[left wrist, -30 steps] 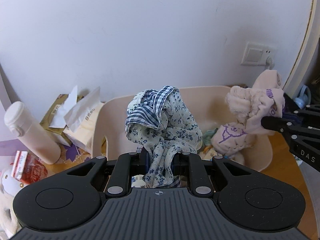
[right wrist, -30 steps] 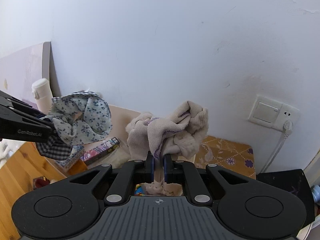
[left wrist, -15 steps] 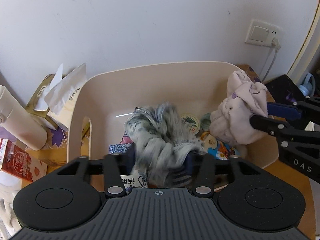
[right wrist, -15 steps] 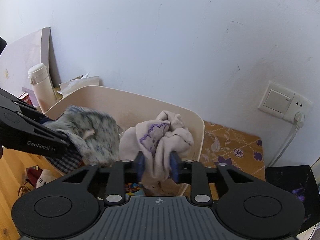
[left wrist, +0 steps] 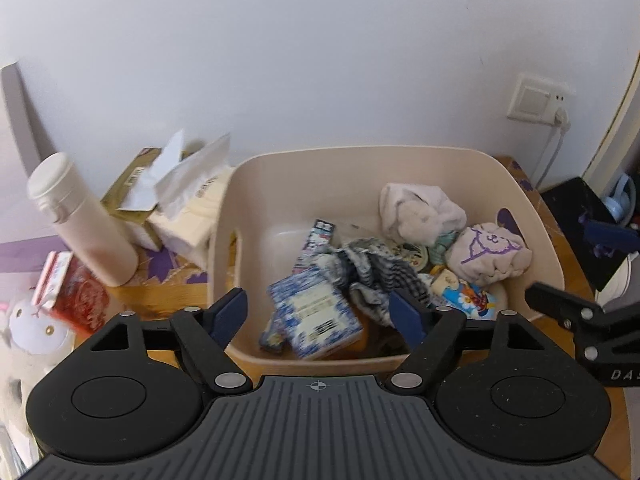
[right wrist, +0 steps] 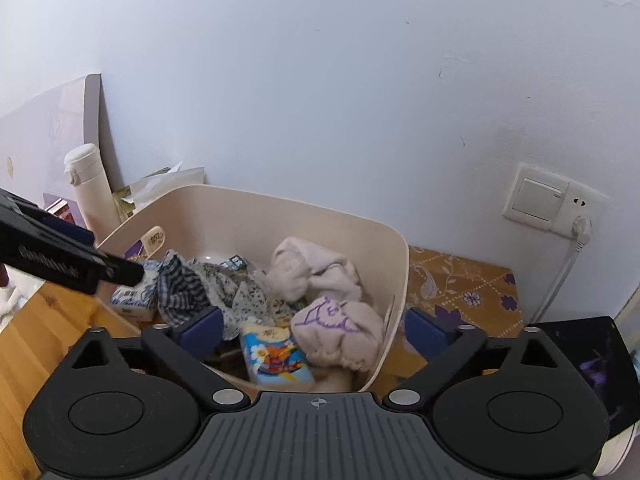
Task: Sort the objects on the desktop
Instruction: 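Open both tools to drop scrunchie and pink sock into bin, then grasp brown hair claw clip with left tool while right tool grasps orange sock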
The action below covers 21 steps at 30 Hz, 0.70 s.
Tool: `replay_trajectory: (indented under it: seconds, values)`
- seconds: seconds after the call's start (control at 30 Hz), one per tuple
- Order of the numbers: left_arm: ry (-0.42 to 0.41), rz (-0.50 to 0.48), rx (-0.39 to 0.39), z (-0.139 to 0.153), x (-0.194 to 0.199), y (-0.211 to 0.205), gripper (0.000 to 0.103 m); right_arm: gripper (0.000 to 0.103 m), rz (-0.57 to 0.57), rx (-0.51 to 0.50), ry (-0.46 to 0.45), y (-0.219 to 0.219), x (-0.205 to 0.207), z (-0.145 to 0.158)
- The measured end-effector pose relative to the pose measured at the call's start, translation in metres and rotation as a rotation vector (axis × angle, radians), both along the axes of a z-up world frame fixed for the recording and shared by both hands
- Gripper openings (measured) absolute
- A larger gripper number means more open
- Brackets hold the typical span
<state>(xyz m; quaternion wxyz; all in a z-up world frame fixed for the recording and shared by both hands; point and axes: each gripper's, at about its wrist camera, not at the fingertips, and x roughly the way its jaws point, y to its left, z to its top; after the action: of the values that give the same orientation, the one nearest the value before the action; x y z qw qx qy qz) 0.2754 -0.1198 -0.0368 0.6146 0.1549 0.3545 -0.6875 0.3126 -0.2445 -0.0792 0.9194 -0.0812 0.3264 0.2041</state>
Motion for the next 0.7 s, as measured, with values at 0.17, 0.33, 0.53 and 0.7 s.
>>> replay_trajectory:
  seconds: [0.17, 0.33, 0.53, 0.7]
  values:
    - [0.005, 0.034, 0.013, -0.006, 0.015, 0.02, 0.082, 0.103, 0.002, -0.012, 0.019, 0.005, -0.019, -0.001]
    - [0.047, 0.052, 0.044, -0.02, 0.03, 0.042, 0.082, 0.103, 0.015, -0.035, 0.033, 0.013, -0.043, -0.005]
    - [0.018, 0.041, 0.087, -0.042, 0.037, 0.063, 0.082, 0.103, 0.003, -0.058, 0.067, 0.017, -0.065, -0.015]
    - [-0.008, 0.014, 0.131, -0.065, 0.041, 0.074, 0.082, 0.103, -0.012, -0.079, 0.106, 0.02, -0.077, -0.027]
